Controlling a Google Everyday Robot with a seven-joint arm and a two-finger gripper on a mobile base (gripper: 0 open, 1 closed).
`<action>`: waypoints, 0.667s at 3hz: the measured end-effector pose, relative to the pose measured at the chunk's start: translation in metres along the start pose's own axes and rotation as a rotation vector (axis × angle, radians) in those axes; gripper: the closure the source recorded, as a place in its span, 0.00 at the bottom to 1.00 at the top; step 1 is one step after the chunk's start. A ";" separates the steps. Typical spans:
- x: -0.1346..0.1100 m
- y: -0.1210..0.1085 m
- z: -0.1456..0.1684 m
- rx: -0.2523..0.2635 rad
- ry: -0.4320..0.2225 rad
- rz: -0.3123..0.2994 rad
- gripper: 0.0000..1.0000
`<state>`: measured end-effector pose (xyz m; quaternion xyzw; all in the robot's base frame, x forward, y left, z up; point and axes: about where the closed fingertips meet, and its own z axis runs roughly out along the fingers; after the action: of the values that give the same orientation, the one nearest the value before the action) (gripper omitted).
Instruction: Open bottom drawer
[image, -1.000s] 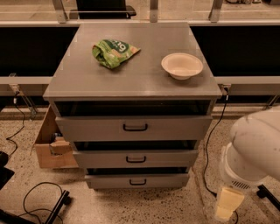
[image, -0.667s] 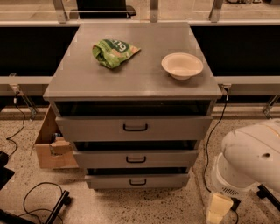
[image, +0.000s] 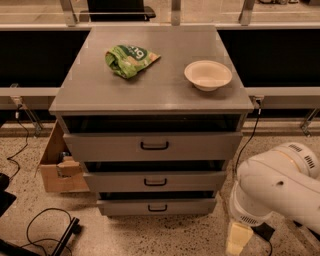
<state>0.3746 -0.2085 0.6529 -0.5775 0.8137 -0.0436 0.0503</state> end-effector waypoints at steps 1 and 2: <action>-0.023 0.002 0.054 0.000 0.011 -0.048 0.00; -0.046 0.000 0.120 0.005 0.010 -0.087 0.00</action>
Offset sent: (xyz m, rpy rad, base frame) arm 0.0646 0.0596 -0.1983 -0.0603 -0.0391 0.0758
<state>0.4054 -0.1662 0.5353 -0.6119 0.7880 -0.0504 0.0458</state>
